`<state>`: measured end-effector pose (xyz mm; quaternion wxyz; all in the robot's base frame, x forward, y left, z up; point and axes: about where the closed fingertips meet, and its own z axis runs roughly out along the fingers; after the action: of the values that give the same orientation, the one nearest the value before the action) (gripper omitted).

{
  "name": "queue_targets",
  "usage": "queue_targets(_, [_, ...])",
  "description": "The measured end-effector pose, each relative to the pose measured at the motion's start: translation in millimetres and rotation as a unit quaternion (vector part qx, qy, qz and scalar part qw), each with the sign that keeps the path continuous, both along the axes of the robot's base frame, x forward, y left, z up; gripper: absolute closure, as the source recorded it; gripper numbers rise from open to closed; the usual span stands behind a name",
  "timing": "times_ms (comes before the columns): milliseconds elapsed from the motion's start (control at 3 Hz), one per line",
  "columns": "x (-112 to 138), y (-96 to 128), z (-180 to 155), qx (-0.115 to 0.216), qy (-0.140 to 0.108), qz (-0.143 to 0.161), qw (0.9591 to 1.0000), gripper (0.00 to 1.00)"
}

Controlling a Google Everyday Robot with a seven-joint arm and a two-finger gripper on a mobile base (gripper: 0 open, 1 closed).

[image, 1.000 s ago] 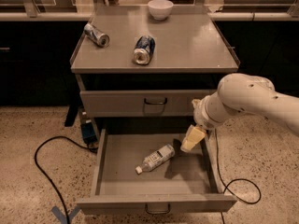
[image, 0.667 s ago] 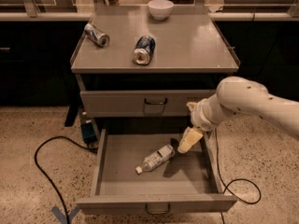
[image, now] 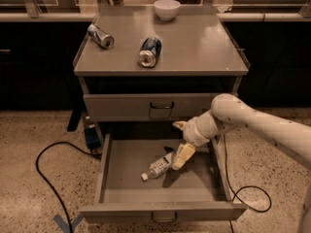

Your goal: Pick blue plastic bottle from middle drawer and place on counter

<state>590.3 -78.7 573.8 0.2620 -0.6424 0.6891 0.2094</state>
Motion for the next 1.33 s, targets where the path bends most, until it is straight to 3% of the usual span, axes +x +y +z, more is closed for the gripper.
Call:
queue_targets(333, [0.6,-2.0,-13.5,-0.020,-0.003,0.004,0.9998,0.00])
queue_targets(667, [-2.5,-22.1,16.6,-0.062,-0.043,-0.020,0.9969,0.00])
queue_targets(1000, [-5.7,-29.3,56.5,-0.065,-0.072,-0.015,0.9951,0.00])
queue_targets(1333, [-6.6,-32.1,64.5,-0.050,-0.070,0.007,0.9963,0.00])
